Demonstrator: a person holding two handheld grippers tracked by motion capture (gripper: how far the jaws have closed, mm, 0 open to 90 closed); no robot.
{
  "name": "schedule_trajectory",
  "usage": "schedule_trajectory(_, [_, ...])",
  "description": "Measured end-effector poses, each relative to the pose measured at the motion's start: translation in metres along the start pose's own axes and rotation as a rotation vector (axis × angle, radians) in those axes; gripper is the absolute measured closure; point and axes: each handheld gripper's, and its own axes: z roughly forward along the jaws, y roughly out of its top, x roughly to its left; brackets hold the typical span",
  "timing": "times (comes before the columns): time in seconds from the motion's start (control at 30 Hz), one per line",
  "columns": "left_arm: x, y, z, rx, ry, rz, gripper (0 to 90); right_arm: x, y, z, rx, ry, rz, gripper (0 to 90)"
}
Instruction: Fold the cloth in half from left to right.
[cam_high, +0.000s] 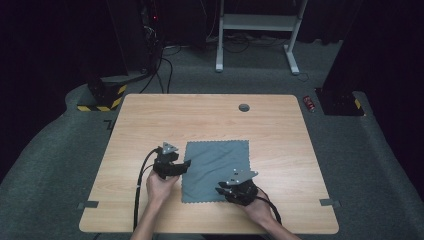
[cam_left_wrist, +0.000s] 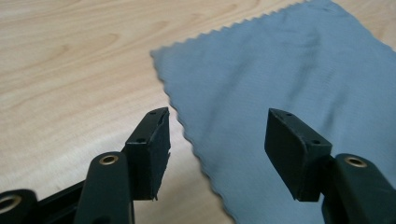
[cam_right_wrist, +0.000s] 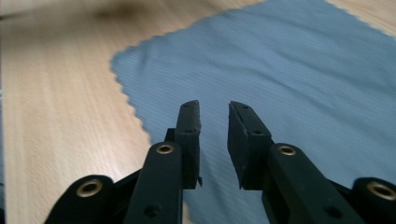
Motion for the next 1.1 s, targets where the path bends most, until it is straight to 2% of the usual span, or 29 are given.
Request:
schedule_trajectory(0.03, [0.002, 0.001, 0.002, -0.010, 0.003, -0.007, 41.3, 0.003, 0.003, 0.003, 0.001, 0.008, -0.012, 75.4])
schedule_trajectory(0.17, [0.009, 0.007, 0.008, 0.024, 0.036, -0.013, 41.1, 0.012, 0.012, 0.017, 0.011, 0.044, -0.052, 76.6])
schedule_trajectory(0.3, [0.015, 0.012, 0.009, -0.002, 0.047, -0.030, 41.8, 0.022, 0.020, 0.033, 0.032, 0.069, -0.093, 77.3])
schedule_trajectory(0.37, [0.019, 0.016, 0.011, 0.018, 0.068, -0.031, 41.2, 0.029, 0.024, 0.041, 0.034, 0.089, -0.112, 77.4])
schedule_trajectory(0.43, [0.021, 0.019, 0.012, 0.012, 0.068, -0.042, 41.3, 0.039, 0.028, 0.050, 0.046, 0.103, -0.145, 77.4])
schedule_trajectory(0.5, [0.024, 0.021, 0.011, -0.018, 0.053, -0.070, 41.9, 0.045, 0.031, 0.055, 0.045, 0.108, -0.164, 77.8])
schedule_trajectory(0.67, [0.029, 0.020, 0.017, -0.015, 0.057, -0.079, 43.2, 0.057, 0.037, 0.069, 0.043, 0.127, -0.184, 78.2])
schedule_trajectory(0.8, [0.033, 0.018, 0.021, -0.002, 0.061, -0.087, 43.3, 0.060, 0.039, 0.078, 0.048, 0.138, -0.195, 77.9])
schedule_trajectory(1.03, [0.037, 0.018, 0.025, -0.008, 0.071, -0.077, 43.7, 0.064, 0.042, 0.085, 0.054, 0.126, -0.177, 74.1])
schedule_trajectory(1.1, [0.040, 0.020, 0.030, 0.028, 0.072, -0.075, 43.2, 0.065, 0.042, 0.085, 0.054, 0.111, -0.183, 76.1])
